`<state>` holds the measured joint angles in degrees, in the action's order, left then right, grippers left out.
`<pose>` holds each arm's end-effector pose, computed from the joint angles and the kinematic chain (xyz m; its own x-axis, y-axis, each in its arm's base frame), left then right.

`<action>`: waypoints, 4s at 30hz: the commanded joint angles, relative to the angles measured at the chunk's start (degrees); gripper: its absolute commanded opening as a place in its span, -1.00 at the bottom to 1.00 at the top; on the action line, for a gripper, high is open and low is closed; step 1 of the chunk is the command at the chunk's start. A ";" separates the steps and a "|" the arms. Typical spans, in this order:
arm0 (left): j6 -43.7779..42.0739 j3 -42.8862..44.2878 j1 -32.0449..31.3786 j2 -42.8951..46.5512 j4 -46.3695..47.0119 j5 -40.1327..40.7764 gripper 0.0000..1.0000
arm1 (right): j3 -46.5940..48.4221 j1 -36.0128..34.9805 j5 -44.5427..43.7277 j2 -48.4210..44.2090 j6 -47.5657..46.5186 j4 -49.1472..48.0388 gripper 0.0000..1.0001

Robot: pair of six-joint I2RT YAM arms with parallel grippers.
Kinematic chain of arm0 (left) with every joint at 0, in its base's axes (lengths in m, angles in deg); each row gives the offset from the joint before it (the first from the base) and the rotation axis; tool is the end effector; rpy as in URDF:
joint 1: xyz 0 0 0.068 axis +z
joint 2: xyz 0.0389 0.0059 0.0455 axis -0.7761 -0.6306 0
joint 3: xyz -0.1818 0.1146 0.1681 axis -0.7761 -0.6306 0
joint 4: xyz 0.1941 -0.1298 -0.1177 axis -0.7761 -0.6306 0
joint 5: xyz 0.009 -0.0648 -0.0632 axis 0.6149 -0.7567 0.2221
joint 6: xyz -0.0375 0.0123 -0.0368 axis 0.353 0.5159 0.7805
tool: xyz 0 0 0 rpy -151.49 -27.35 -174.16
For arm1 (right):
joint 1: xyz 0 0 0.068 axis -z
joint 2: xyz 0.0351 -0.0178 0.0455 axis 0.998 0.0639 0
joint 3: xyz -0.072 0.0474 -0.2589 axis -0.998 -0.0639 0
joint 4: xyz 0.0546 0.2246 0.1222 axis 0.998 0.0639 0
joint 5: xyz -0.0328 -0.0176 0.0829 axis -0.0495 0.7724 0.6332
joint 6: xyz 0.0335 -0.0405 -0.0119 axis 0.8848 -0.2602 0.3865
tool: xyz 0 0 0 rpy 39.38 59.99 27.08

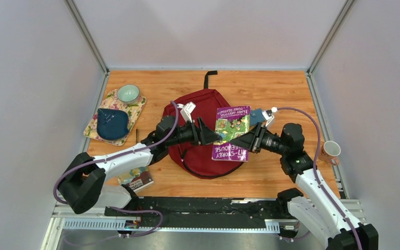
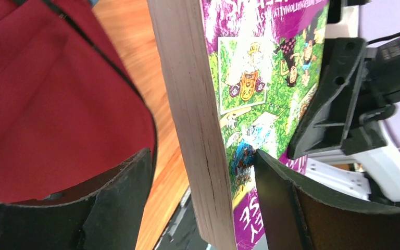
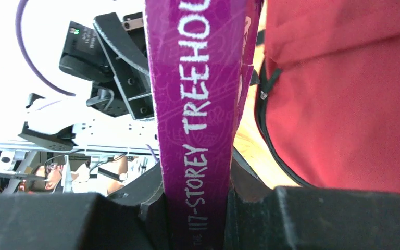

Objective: Pack the student bag
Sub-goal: Pick up the book from the student bag.

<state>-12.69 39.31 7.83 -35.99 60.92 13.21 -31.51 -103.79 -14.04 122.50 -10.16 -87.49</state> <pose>0.2003 -0.2068 0.2407 -0.8428 -0.2448 -0.4794 0.3825 0.3544 -0.8533 0.1605 0.0774 0.2564 -0.8682 0.3351 -0.3660 -0.2611 0.3187 0.9112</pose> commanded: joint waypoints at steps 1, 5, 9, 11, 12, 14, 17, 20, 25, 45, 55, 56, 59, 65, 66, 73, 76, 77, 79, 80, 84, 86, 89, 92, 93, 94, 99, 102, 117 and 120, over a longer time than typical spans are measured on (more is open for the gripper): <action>4.95 -1.09 1.84 0.58 13.32 -1.86 0.57 | 4.29 -0.30 7.26 -1.82 6.32 -17.08 -1.00; 10.22 -1.00 2.55 -0.82 22.65 -6.16 0.58 | 4.29 -0.92 8.84 -1.38 7.56 -19.72 -1.00; 13.66 -0.30 2.90 -2.41 29.69 -9.43 0.59 | 4.20 -1.27 10.78 -0.86 8.35 -23.58 -1.00; 14.54 -0.21 2.90 -2.85 31.63 -10.48 0.59 | 4.02 -1.53 11.91 -0.33 9.32 -25.25 -1.00; 14.89 -0.38 2.90 -2.94 32.50 -10.75 0.59 | 4.11 -1.62 12.27 0.19 9.49 -26.39 -1.00; 15.77 -0.38 2.90 -3.29 34.18 -11.45 0.60 | 4.55 -1.79 13.24 0.90 9.58 -26.75 -1.00; 16.74 -0.30 2.99 -3.73 36.72 -12.68 0.60 | 4.90 -2.15 14.29 2.22 8.88 -26.93 -1.00; 17.70 -0.03 2.99 -3.99 38.84 -13.91 0.60 | 5.43 -2.23 16.22 3.97 7.74 -26.67 -1.00; 17.53 -0.21 3.17 -3.64 38.93 -15.49 0.05 | 8.41 -2.06 15.88 5.21 0.11 -17.11 -1.00; 6.01 -17.16 3.69 18.41 26.87 20.26 -1.00 | 1.40 -2.23 -13.66 -4.19 -1.51 5.87 0.79; 11.20 -18.23 3.69 12.98 39.00 23.53 -1.00 | -6.53 -8.12 -13.21 -3.06 8.35 -12.23 0.79; 11.81 -18.23 3.61 12.36 41.45 23.53 -1.00 | -6.26 -8.73 -13.56 -1.92 8.61 -12.95 0.79; 14.36 -18.23 3.52 9.90 46.02 23.53 -1.00 | -5.91 -10.67 -14.44 1.41 9.40 -16.55 0.80; 18.76 -18.75 3.17 5.33 55.52 23.53 -1.00 | -5.12 -13.39 -16.46 7.05 10.11 -21.39 0.81; 19.54 -18.75 2.82 4.63 56.06 23.44 -1.00 | -5.21 -13.83 -16.73 8.01 10.20 -22.18 0.81; 19.29 -18.49 0.97 2.95 57.82 25.99 -1.00 | -4.07 -14.54 -17.61 11.18 10.11 -27.63 0.82; 19.20 -17.70 0.18 1.99 58.96 26.34 -1.00 | -3.89 -14.89 -17.87 12.50 10.90 -30.25 0.81; 19.29 -17.53 0.00 1.72 59.75 26.52 -1.00 | -4.06 -14.98 -17.87 13.46 11.42 -31.40 0.80; 19.29 -17.44 -0.61 0.67 60.98 27.39 -1.00 | -4.94 -15.33 -18.22 14.61 13.36 -35.26 0.77; 19.55 -17.44 -0.79 0.32 62.47 27.74 -1.00 | -5.20 -15.42 -18.57 15.40 14.23 -36.41 0.75; 20.78 -17.61 -1.31 -1.09 63.36 28.53 -1.00 | -6.61 -16.12 -20.24 16.37 16.26 -40.37 0.65; 20.70 -17.70 -1.58 -1.18 63.54 28.71 -1.00 | -7.14 -16.21 -20.95 16.28 16.70 -41.78 0.63; 20.08 -17.52 -2.02 -1.27 63.80 29.24 -1.00 | -7.49 -17.08 -22.09 16.11 17.05 -42.31 0.59; 20.08 -17.35 -2.19 -1.18 63.97 29.77 -1.00 | -8.11 -18.49 -23.67 16.02 17.32 -43.37 0.39; 20.08 -17.52 -2.19 -1.35 63.98 29.94 -1.00 | -8.11 -18.93 -24.02 16.02 17.32 -43.45 0.33; 20.08 -17.52 -2.28 -1.36 64.06 29.94 -1.00 | -8.11 -19.11 -24.55 16.11 17.40 -43.54 0.27; 20.61 -17.61 -2.37 -1.44 64.15 29.16 -1.00 | -7.84 -19.29 -25.25 16.11 17.23 -43.98 -0.07; 21.13 -17.44 -2.28 -1.79 64.06 27.93 -1.00 | -7.67 -19.37 -25.69 16.11 17.06 -43.81 -0.13; 14.03 -14.63 -1.49 1.89 44.85 12.74 0.37 | -4.77 -19.11 -34.21 0.57 4.85 -19.67 -1.00; 4.46 -8.24 -1.40 6.37 23.61 11.31 0.46 | -3.98 -19.02 -39.39 -5.23 1.94 -10.69 -1.00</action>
<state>3.35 23.07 6.33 -35.93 100.94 30.56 -39.32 -123.18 -43.87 122.98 -0.77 -108.08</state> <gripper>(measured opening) 0.715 0.295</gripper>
